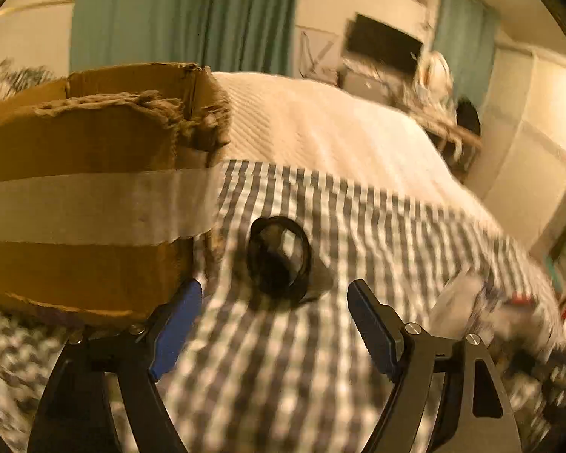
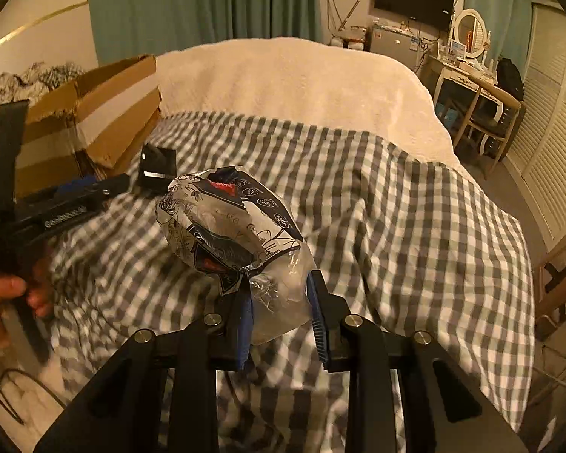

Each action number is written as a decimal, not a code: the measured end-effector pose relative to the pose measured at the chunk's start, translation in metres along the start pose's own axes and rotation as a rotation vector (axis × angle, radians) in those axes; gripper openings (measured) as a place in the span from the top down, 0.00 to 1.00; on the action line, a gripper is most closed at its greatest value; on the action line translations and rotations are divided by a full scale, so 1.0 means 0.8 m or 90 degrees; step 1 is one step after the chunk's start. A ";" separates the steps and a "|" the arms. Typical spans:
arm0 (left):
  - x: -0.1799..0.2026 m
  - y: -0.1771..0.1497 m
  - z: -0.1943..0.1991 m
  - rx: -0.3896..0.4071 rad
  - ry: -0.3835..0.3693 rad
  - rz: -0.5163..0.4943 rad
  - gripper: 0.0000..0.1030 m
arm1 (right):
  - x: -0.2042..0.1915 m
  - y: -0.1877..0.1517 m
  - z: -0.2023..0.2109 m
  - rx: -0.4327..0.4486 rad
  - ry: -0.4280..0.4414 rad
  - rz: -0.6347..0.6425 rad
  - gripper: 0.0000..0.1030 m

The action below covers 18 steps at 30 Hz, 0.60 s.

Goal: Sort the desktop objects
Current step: 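Grasp the foil-wrapped clear bag with the right tool and lift it, then grasp the black holder with the left tool while the right tool holds the foil bag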

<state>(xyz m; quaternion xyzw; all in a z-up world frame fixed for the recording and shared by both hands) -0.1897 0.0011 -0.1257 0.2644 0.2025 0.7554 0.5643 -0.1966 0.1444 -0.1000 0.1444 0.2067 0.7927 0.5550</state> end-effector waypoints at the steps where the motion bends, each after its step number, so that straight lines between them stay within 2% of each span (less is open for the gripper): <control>1: 0.008 0.002 -0.006 0.000 0.016 0.000 0.20 | -0.001 0.002 -0.004 0.002 0.005 -0.004 0.75; 3: 0.027 0.006 -0.023 -0.004 0.087 -0.012 0.20 | -0.001 0.007 -0.013 0.004 0.002 -0.007 0.75; 5: 0.037 0.009 -0.037 0.005 0.126 -0.012 0.20 | 0.006 0.010 -0.021 0.006 0.031 -0.026 0.75; 8: 0.041 0.016 -0.055 0.011 0.152 0.010 0.20 | 0.011 0.011 -0.028 0.016 0.055 -0.039 0.75; 12: 0.065 0.027 -0.075 -0.010 0.240 -0.011 0.20 | 0.010 0.006 -0.040 0.014 0.067 -0.037 0.75; 14: 0.069 0.029 -0.079 -0.011 0.261 -0.007 0.20 | 0.013 0.004 -0.046 0.009 0.078 -0.046 0.75; 18: 0.075 0.031 -0.080 -0.033 0.270 -0.011 0.19 | 0.015 -0.002 -0.047 0.006 0.085 -0.058 0.75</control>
Point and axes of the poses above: each gripper's, at about its wrist camera, not at the fingertips, and z roughly against the way its jaws point, x to its right, y to its top, the point moved 2 cm from there along -z, roughly the way its jaws point, and after that the axes turned 12 degrees about -x, right-handed, at the moved point
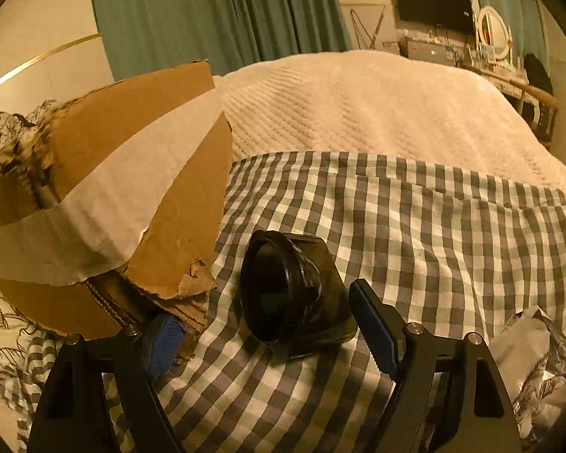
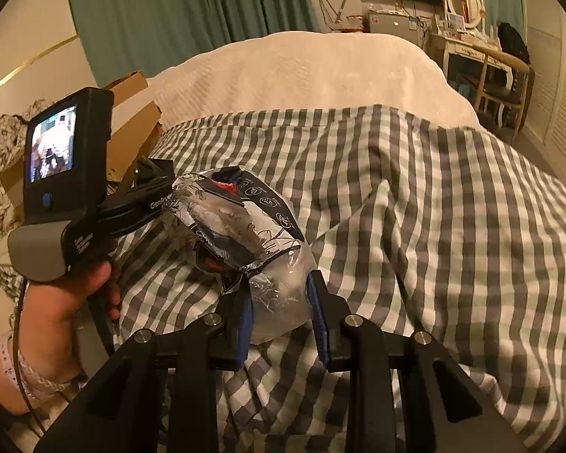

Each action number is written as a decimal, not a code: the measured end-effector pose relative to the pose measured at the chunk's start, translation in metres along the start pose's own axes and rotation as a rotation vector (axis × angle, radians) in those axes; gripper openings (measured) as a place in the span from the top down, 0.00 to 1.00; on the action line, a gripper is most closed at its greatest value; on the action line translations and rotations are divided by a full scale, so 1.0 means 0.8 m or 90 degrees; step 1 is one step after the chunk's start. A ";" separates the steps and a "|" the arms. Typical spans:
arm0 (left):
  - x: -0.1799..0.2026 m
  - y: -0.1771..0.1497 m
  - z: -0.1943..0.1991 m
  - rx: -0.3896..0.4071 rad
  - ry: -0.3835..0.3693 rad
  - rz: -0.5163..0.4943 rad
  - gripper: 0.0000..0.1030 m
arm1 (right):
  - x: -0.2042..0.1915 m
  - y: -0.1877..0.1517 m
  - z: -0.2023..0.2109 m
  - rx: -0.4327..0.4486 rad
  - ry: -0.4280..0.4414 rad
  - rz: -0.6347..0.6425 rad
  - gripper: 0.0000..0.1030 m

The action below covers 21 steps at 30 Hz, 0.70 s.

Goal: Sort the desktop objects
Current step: 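Grasp the black holder with the left tool while the right tool holds the foil bag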

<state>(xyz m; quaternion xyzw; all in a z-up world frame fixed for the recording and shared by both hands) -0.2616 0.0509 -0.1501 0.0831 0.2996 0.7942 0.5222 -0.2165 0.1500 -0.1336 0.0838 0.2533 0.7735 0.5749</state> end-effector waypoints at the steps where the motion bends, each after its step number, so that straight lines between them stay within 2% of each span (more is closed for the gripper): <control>1: 0.008 0.005 0.002 -0.001 -0.006 0.001 0.21 | -0.001 -0.001 0.001 0.000 -0.003 0.002 0.75; 3: 0.001 0.008 -0.002 0.000 -0.032 0.007 0.30 | -0.005 -0.003 0.001 -0.001 -0.010 0.006 0.75; 5: -0.004 0.014 -0.007 0.001 -0.043 0.001 0.48 | -0.011 -0.003 0.004 -0.002 -0.008 0.012 0.75; 8: -0.033 0.004 0.000 -0.002 -0.066 -0.006 0.69 | -0.019 -0.003 0.009 0.000 -0.013 0.027 0.75; 11: -0.066 0.002 0.005 -0.021 -0.155 -0.011 0.76 | -0.029 0.000 0.019 0.002 -0.012 0.037 0.75; 16: -0.111 -0.014 0.014 -0.053 -0.266 -0.043 0.89 | -0.043 0.009 0.046 0.021 -0.026 0.057 0.75; 21: -0.143 -0.040 0.032 -0.053 -0.335 -0.082 0.95 | -0.054 0.016 0.066 0.033 -0.022 0.062 0.75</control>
Point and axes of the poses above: each gripper's, at about its wrist camera, not at the fingertips, and z roughly against the way its jaws point, x to its right, y to its top, the point moved 2 cm from there along -z, roughly the way its jaws point, and after that the axes turned 12 degrees about -x, right-handed, at the moved point
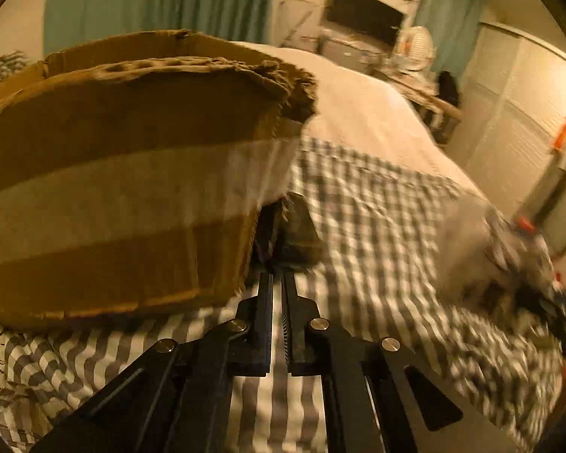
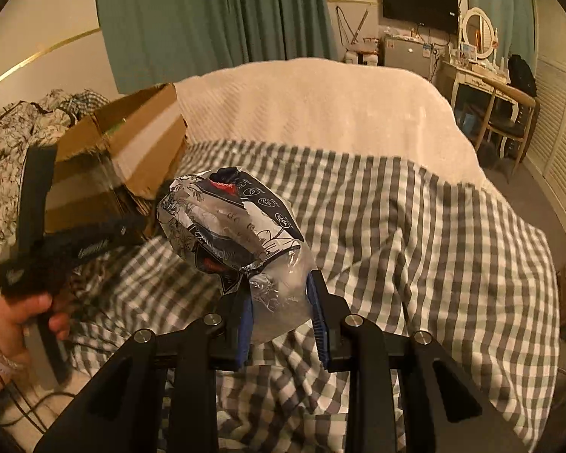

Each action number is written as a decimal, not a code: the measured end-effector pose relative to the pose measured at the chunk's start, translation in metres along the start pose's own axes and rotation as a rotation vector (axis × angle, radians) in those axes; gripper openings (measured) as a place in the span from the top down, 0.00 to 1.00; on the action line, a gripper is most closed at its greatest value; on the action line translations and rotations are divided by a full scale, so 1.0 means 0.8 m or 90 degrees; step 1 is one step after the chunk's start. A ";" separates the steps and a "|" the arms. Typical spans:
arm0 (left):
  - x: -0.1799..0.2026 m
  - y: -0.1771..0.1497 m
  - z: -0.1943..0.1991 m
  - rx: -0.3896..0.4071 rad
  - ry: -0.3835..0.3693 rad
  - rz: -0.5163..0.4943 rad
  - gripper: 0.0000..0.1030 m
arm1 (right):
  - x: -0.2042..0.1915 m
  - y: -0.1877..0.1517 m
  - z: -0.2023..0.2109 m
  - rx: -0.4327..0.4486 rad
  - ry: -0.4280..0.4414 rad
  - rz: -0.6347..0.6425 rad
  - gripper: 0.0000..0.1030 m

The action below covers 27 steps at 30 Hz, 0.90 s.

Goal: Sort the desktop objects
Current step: 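Grasp the black holder with the left tool while the right tool holds the foil bag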

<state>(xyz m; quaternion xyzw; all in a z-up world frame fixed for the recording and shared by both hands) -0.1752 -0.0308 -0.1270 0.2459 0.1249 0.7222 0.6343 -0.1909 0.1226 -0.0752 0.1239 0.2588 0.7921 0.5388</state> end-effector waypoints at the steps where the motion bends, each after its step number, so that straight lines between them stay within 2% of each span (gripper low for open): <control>1: 0.001 -0.004 0.002 -0.005 -0.004 -0.013 0.95 | -0.004 0.002 0.006 0.005 -0.007 0.005 0.75; 4: 0.012 -0.009 0.012 0.009 -0.006 -0.034 0.92 | -0.012 0.006 0.020 0.017 -0.023 0.016 0.75; 6: 0.028 -0.006 0.006 -0.002 -0.020 -0.040 0.74 | -0.011 0.012 0.025 0.022 -0.022 0.012 0.75; 7: 0.037 -0.005 0.003 -0.004 -0.023 -0.040 0.50 | -0.008 0.013 0.028 0.027 -0.023 0.007 0.75; 8: 0.051 -0.003 0.000 0.005 -0.026 -0.042 0.34 | -0.006 0.014 0.030 0.029 -0.022 0.003 0.75; 10: 0.074 -0.001 -0.004 0.031 -0.018 -0.057 0.26 | 0.000 0.014 0.033 0.035 -0.029 -0.002 0.75; 12: 0.104 0.011 -0.016 0.056 0.030 -0.093 0.15 | 0.012 0.014 0.034 0.036 -0.031 -0.008 0.75; 13: 0.114 0.017 -0.022 0.066 0.055 -0.109 0.13 | 0.019 0.013 0.034 0.039 -0.033 -0.014 0.75; 15: 0.132 0.033 -0.039 0.092 0.140 -0.136 0.13 | 0.033 0.012 0.031 0.042 -0.027 -0.031 0.75; 18: 0.109 0.055 -0.068 0.059 0.224 -0.091 0.12 | 0.052 0.008 0.021 0.039 -0.023 -0.046 0.75; 20: 0.108 0.056 -0.078 0.066 0.286 -0.124 0.12 | 0.059 0.004 0.011 0.033 -0.018 -0.050 0.75; 22: 0.104 0.051 -0.082 0.064 0.312 -0.127 0.12 | 0.062 0.000 -0.002 0.023 -0.012 -0.051 0.75; 25: 0.094 0.045 -0.081 0.071 0.319 -0.114 0.12 | 0.065 -0.005 -0.014 0.010 -0.003 -0.053 0.74; 27: 0.103 0.048 -0.097 0.043 0.337 -0.137 0.05 | 0.064 -0.008 -0.018 0.007 0.001 -0.051 0.74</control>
Point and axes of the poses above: each gripper's, at about its wrist camera, not at the fingertips, and z roughly against the way its jaws point, x to its right, y to its top, the point moved 2 cm from there along -z, roughly the way its jaws point, and after that the axes turned 12 degrees about -x, right-handed, at the moved point
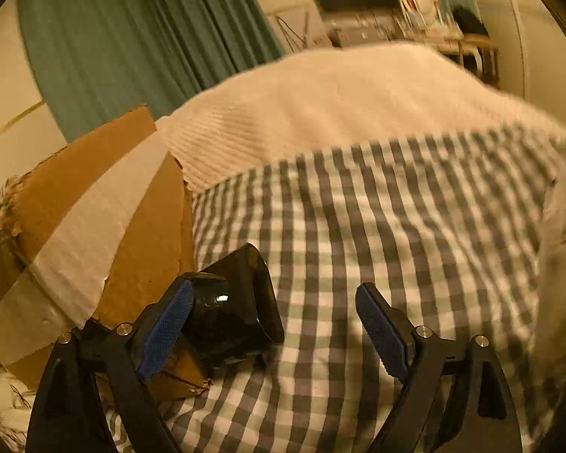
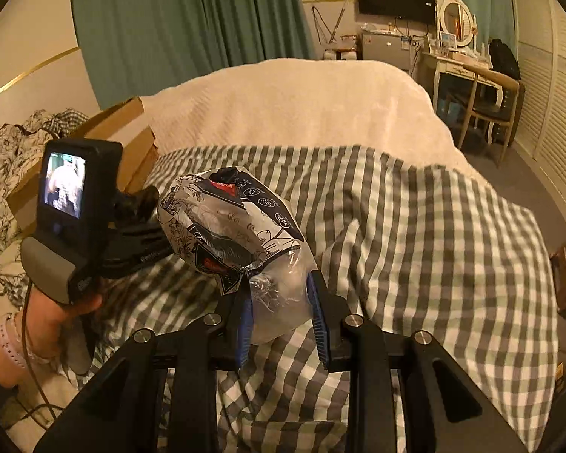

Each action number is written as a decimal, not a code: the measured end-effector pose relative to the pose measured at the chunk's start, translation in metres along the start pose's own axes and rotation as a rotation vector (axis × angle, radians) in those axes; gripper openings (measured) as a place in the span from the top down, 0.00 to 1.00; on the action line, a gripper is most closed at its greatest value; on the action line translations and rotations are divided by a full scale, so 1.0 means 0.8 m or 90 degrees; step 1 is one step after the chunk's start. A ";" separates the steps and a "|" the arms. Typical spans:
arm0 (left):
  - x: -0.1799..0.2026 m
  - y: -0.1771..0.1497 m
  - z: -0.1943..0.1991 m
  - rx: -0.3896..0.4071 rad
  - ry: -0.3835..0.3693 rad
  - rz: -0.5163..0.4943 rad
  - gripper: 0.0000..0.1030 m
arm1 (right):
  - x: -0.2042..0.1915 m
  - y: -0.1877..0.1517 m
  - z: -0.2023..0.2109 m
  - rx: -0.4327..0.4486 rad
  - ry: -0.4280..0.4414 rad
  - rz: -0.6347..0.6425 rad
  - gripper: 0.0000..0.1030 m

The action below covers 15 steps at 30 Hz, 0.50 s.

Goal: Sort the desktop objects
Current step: 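Grasp the black holder with the left tool while the right tool holds the foil bag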

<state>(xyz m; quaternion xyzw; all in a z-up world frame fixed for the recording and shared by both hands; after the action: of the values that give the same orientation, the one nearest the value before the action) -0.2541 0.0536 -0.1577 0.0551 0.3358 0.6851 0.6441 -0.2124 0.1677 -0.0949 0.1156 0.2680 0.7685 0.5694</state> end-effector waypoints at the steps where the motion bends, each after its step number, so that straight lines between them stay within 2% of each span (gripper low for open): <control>1: 0.010 0.003 -0.007 -0.018 0.010 -0.023 0.00 | -0.001 -0.001 0.000 -0.001 -0.001 0.002 0.74; 3: 0.020 0.013 -0.016 -0.030 0.040 -0.023 0.00 | -0.004 -0.001 0.001 -0.002 -0.003 0.005 0.74; 6: 0.019 0.020 -0.018 -0.040 0.034 -0.007 0.01 | -0.010 0.000 0.008 0.004 -0.004 0.009 0.74; 7: 0.020 0.024 -0.019 -0.038 0.027 -0.006 0.10 | -0.012 0.002 0.010 0.006 -0.006 0.012 0.74; 8: 0.018 0.024 -0.015 -0.034 0.023 -0.005 0.42 | -0.015 0.004 0.012 0.008 -0.007 0.015 0.74; 9: 0.018 0.024 -0.015 -0.033 0.018 -0.006 0.63 | -0.017 0.004 0.013 0.010 -0.007 0.016 0.74; 10: 0.016 0.024 -0.016 -0.045 -0.008 -0.009 0.83 | -0.019 0.005 0.015 0.011 -0.006 0.016 0.74; 11: 0.012 0.024 -0.017 -0.056 -0.025 -0.006 0.83 | -0.021 0.006 0.015 0.011 -0.006 0.016 0.74; 15: 0.005 0.024 -0.015 -0.046 0.006 -0.039 0.81 | -0.028 0.009 0.019 0.009 -0.008 0.021 0.74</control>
<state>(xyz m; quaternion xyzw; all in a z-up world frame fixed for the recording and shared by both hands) -0.2771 0.0536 -0.1584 0.0182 0.3153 0.6768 0.6649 -0.2038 0.1498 -0.0752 0.1288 0.2675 0.7752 0.5576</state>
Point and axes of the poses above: each gripper's, at about its wrist camera, not at the fingertips, and z roughly against the way its jaws point, x to its right, y to its top, the point moved 2 cm from there along -z, roughly the way its jaws point, and after that the axes turned 12 degrees about -x, right-handed, at the moved point
